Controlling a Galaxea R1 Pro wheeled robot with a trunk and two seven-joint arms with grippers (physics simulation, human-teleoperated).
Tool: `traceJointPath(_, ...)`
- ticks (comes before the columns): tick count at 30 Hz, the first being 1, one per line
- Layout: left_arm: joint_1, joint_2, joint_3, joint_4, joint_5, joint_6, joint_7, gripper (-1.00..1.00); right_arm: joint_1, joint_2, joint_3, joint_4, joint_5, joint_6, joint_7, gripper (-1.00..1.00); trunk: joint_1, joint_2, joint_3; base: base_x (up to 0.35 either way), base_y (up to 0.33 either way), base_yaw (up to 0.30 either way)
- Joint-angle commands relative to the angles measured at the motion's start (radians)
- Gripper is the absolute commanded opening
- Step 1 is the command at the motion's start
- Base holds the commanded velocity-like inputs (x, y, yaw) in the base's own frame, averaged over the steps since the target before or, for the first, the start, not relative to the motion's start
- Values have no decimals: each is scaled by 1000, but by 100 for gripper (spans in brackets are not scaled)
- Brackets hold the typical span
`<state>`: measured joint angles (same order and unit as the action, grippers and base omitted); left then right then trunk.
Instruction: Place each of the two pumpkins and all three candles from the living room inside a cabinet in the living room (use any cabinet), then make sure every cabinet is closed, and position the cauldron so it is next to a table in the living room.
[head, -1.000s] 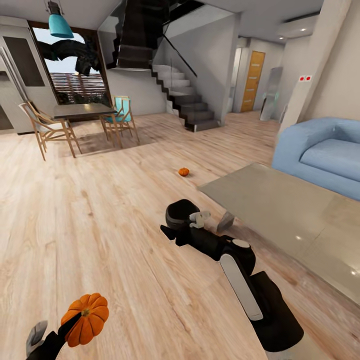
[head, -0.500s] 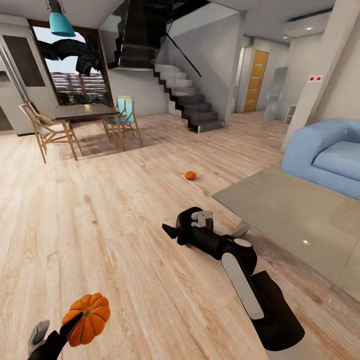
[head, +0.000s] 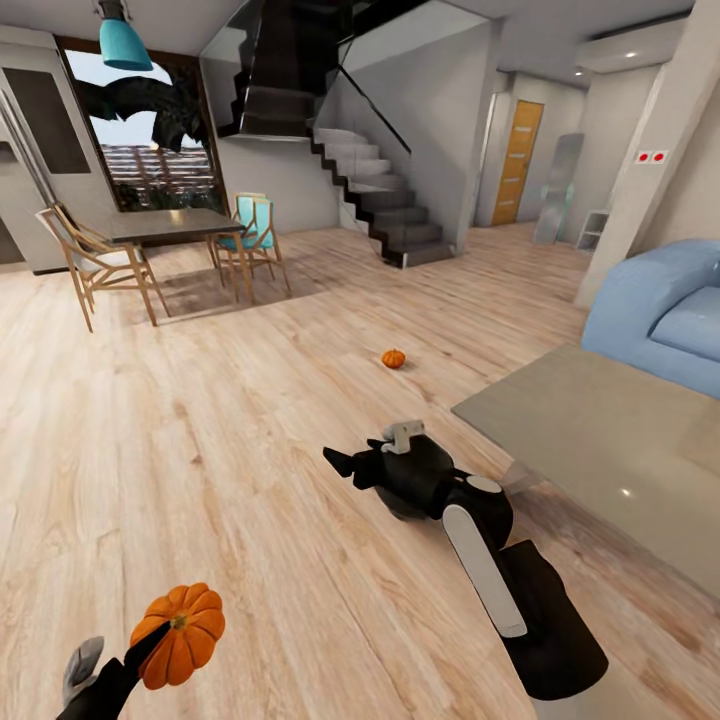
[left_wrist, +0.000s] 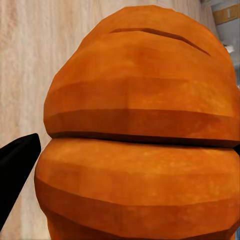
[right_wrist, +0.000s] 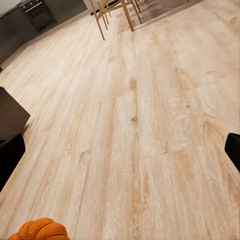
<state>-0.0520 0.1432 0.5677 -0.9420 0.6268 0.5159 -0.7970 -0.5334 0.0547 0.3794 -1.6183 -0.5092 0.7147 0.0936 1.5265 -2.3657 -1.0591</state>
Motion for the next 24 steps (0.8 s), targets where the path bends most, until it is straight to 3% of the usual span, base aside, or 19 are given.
traceJointPath(1,0,-1,0,-3,5,1,-2,-100,1,0,-2,0,0,1,0,100,0,0,0,265,212,0)
traceJointPath(11,0,1,0,-8,16,4,-5,-100,5,-2,-5,0,0,0,0,100,0,0,0,265,212,0)
traceJointPath(24,0,0,0,-7,3,9,-12,-100,6,-1,-8,0,2,-11,-1,100,0,0,0,278,194,0)
